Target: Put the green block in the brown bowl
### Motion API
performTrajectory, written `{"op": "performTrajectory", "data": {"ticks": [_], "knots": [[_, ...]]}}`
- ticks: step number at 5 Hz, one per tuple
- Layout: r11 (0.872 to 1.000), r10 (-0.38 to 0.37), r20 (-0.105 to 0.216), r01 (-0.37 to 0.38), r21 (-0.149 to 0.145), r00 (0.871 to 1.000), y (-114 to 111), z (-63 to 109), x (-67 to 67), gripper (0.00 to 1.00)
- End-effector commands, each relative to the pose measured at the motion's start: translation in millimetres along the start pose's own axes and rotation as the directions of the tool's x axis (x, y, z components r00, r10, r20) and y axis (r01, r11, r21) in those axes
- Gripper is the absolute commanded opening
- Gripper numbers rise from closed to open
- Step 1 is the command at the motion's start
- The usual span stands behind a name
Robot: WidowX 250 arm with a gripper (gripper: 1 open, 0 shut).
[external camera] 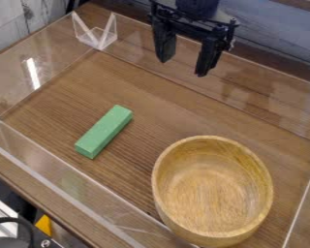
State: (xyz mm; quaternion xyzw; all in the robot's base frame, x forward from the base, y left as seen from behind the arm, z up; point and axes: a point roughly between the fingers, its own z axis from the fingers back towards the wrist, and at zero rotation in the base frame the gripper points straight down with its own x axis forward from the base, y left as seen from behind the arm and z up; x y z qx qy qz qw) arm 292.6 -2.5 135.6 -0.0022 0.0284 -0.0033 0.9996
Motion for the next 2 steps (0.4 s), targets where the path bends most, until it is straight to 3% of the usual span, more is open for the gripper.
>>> {"op": "performTrajectory", "data": {"ticks": [1, 2], "knots": [[0.999, -0.033, -0.003, 0.033, 0.001, 0.999, 14, 2.1, -7.2, 1.0], [0.996, -0.087, -0.024, 0.087, 0.007, 0.996, 31, -11.9, -30.9, 1.0]]}}
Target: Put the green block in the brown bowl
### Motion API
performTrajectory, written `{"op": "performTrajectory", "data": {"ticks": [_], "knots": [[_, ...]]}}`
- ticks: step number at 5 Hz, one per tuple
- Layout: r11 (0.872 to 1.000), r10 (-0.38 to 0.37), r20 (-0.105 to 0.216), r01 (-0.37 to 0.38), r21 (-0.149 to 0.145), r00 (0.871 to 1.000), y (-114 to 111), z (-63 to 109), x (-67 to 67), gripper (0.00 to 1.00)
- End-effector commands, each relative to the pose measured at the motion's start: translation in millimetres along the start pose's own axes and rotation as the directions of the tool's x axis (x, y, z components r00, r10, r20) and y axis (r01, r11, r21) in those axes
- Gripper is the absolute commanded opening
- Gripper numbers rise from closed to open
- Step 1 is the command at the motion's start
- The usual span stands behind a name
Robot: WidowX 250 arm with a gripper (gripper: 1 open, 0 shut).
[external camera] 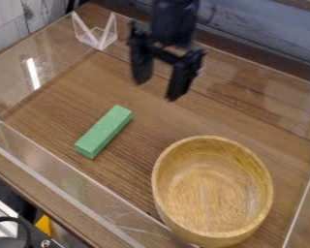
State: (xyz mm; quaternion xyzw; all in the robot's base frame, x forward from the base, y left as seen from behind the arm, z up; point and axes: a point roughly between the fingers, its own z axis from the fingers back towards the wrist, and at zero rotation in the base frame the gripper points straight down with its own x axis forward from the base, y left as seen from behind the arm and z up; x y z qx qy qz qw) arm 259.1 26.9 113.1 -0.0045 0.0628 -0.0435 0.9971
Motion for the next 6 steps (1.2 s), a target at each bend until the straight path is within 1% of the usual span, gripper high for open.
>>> {"op": "performTrajectory", "data": {"ticks": [1, 2, 3, 4, 5, 6], "knots": [[0.998, -0.063, 0.04, 0.062, 0.029, 0.997, 26, -5.5, -29.3, 1.0], [0.998, -0.047, 0.053, 0.044, 0.049, 0.997, 58, -14.9, -40.4, 1.0], [0.998, -0.031, 0.064, 0.027, 0.059, 0.997, 72, -25.2, -45.8, 1.0], [0.999, -0.008, 0.066, 0.004, 0.051, 0.998, 64, -45.5, -54.1, 1.0], [0.999, 0.024, 0.08, -0.027, 0.042, 0.997, 56, -71.0, -60.2, 1.0], [0.999, 0.029, 0.099, -0.034, 0.04, 0.995, 62, -79.8, -60.3, 1.0]]}}
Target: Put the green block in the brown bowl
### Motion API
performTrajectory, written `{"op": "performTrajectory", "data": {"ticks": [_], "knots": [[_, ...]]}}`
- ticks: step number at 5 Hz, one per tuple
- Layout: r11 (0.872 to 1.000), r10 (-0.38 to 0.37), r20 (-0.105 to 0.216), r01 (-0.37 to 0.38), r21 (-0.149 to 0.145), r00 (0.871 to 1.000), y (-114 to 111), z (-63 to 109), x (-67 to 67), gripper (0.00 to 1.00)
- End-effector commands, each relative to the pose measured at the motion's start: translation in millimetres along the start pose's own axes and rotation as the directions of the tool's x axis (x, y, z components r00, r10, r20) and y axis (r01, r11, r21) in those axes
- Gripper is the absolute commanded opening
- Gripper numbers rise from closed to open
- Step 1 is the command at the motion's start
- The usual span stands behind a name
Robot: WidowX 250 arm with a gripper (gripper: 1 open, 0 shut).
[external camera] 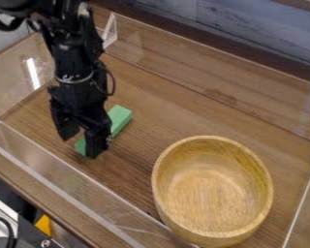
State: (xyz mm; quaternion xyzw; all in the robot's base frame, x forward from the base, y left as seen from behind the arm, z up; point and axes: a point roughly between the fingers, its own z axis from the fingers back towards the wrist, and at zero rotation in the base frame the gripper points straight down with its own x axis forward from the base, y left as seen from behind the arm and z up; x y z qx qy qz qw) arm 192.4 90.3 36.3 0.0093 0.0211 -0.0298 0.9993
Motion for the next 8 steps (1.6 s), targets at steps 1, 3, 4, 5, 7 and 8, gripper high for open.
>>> {"op": "performTrajectory", "data": {"ticks": [1, 3, 4, 5, 7, 8], "knots": [[1.0, 0.013, 0.018, -0.013, 0.01, 1.0, 8, -0.5, 1.0, 1.0], [0.996, 0.089, 0.019, -0.089, -0.004, 0.996, -9, 12.0, 9.9, 0.0], [0.993, 0.115, 0.023, -0.114, -0.011, 0.993, -20, 17.8, 14.6, 1.0], [0.992, 0.125, 0.025, -0.124, -0.017, 0.992, -27, 18.3, 18.2, 1.0], [0.998, 0.069, 0.032, -0.068, -0.012, 0.997, -32, 10.0, 28.1, 1.0], [1.0, 0.02, 0.033, -0.02, -0.009, 0.999, -33, 6.1, 32.4, 1.0]]}}
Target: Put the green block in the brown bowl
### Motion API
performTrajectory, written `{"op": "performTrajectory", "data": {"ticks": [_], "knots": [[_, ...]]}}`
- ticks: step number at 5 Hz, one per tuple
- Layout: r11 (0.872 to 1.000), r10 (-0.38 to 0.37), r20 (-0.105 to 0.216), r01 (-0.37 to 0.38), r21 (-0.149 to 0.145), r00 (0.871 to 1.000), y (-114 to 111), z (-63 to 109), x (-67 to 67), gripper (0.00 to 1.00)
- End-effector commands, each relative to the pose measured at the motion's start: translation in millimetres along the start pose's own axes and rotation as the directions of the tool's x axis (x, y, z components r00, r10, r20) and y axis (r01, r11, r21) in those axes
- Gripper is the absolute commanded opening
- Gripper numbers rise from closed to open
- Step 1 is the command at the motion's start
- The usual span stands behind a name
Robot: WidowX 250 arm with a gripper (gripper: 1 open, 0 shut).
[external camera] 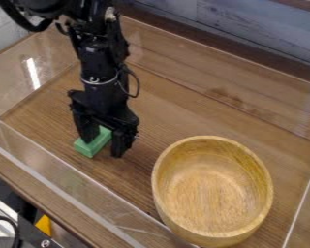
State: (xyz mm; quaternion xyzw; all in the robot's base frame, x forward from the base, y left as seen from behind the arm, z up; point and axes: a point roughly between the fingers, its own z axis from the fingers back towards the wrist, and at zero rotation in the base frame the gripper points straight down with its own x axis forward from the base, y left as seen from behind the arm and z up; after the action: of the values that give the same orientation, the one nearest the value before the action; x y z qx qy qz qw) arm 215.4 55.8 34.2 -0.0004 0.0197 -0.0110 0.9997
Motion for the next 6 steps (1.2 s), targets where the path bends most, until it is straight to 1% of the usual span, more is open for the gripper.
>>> {"op": "performTrajectory", "data": {"ticks": [1, 2, 3, 4, 5, 6], "knots": [[0.999, 0.036, 0.029, -0.036, 0.007, 0.999, -5, 7.3, 7.5, 0.0], [0.996, 0.091, 0.025, -0.091, 0.005, 0.996, -11, 9.0, 6.6, 0.0], [0.998, 0.067, 0.026, -0.067, 0.005, 0.997, -8, 15.4, 9.5, 1.0], [0.999, 0.041, 0.027, -0.041, 0.004, 0.999, -4, 21.1, 12.9, 1.0], [1.0, -0.001, 0.024, 0.001, 0.013, 1.0, -5, 28.2, 13.8, 1.0], [1.0, 0.008, 0.02, -0.008, 0.019, 1.0, -2, 34.4, 15.9, 1.0]]}}
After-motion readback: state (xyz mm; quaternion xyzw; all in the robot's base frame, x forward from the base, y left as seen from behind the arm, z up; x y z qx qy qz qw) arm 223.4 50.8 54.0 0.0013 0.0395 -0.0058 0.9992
